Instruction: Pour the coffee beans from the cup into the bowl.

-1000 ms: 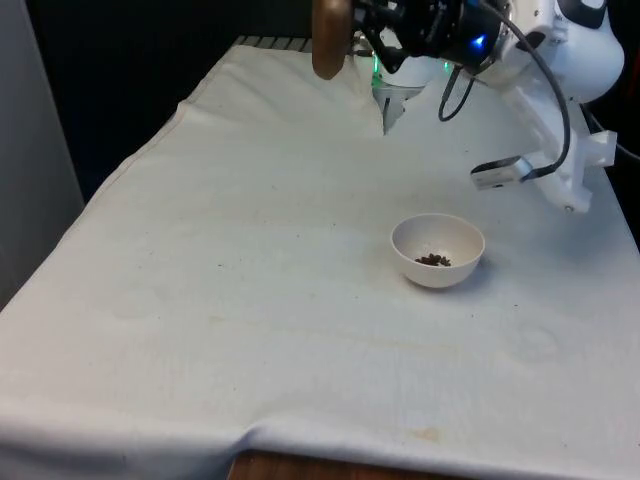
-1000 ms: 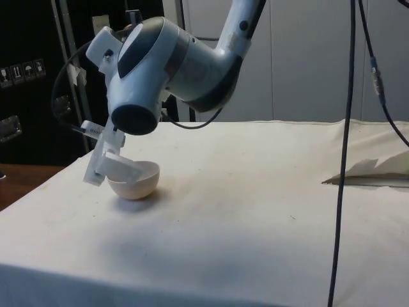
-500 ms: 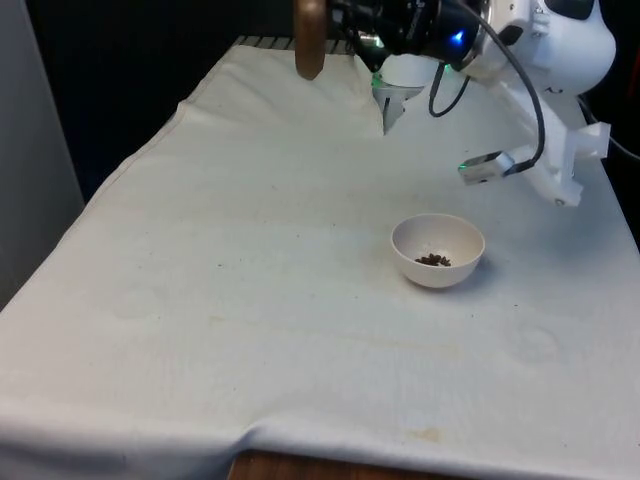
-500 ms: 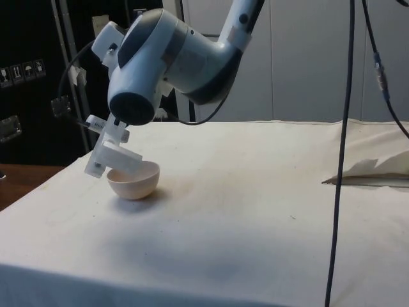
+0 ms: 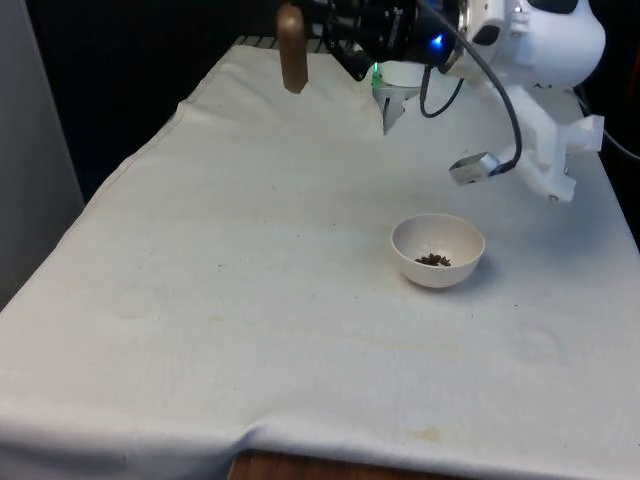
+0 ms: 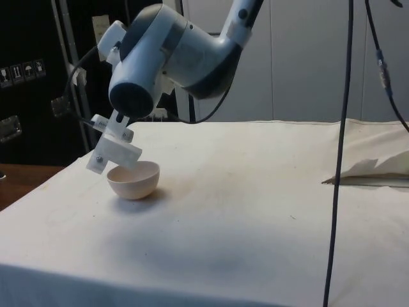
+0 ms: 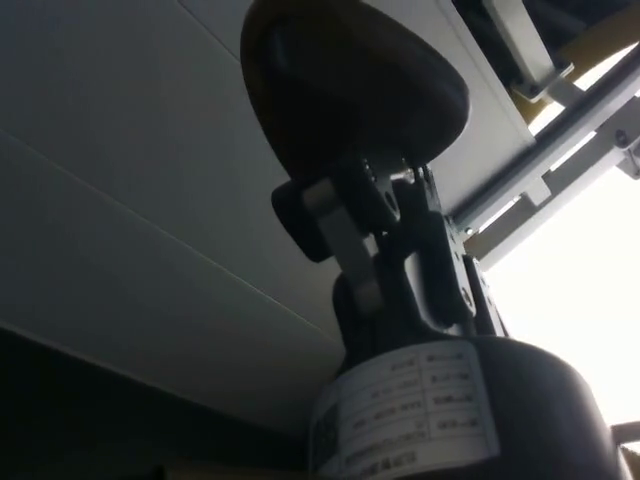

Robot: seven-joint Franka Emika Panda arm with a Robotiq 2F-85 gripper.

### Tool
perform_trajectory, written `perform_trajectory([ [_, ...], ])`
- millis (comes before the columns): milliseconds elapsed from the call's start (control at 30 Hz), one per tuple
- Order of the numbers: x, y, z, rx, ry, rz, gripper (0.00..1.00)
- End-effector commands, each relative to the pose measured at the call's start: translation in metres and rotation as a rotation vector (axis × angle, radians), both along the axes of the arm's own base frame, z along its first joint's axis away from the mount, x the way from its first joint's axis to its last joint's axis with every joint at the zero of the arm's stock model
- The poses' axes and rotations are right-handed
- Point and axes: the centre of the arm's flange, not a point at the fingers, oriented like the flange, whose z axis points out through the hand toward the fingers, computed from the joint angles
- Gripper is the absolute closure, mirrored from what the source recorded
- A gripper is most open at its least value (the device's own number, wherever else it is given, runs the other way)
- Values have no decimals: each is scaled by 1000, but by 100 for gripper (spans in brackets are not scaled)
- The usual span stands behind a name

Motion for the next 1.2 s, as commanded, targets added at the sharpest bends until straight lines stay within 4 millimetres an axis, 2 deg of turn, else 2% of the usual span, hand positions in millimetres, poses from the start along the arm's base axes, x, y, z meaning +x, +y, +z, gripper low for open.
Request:
perform_trajectory([
  [0, -2, -3, 0, 27, 7, 1, 100],
  [1167, -14, -25, -9, 235, -8, -103, 100],
])
